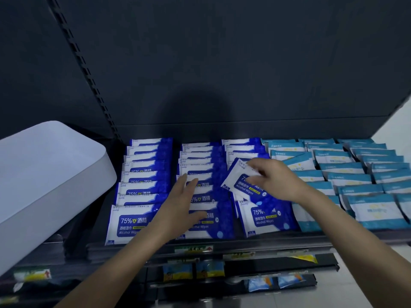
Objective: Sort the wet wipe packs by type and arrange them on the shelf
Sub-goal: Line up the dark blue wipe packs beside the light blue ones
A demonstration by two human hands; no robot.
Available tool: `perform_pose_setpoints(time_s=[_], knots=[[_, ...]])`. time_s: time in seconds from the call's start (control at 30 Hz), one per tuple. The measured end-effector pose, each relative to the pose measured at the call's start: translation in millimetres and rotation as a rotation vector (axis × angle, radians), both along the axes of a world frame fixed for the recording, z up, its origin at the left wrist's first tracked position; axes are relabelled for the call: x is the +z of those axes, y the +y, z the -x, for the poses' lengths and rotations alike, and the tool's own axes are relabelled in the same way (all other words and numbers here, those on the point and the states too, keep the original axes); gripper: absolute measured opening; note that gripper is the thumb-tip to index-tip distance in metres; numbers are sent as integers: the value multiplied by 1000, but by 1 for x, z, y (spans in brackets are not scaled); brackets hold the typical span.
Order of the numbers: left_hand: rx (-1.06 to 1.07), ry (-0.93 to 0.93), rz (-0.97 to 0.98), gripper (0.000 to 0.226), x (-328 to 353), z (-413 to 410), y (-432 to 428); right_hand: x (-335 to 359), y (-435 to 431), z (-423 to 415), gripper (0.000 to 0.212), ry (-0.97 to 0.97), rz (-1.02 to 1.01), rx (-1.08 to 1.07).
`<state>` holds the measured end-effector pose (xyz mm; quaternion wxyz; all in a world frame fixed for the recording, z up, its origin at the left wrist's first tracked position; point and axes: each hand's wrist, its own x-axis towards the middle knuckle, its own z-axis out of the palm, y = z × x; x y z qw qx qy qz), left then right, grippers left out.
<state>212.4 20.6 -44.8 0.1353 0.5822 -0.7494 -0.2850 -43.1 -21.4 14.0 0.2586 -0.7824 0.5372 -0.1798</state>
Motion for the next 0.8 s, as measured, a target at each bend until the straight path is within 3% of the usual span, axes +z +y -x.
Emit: perform_pose_setpoints(time_s=[0.13,0.27,0.33,0.43,0.63,0.8], knots=[[-102,30,284,57,1,30,-1,5,2,27,16,41,-25,-21],[-554,-130,348,31,-2,80,-8,-2,4,42,12,-186,19,-248],[-740,-224,391,33,-18,97,-15,-7,4,48,9,-307,58,-367],[-724,-367,389,49,-22,104,-25,-11,8,58,12,-382,36,-461],[-701,-508,332,55,-12,99,-47,-17,18,75,14,-410,-34,-444],[-517,-256,391,48,-8,79,-51,-14,25,65,13,-243,-60,-105]])
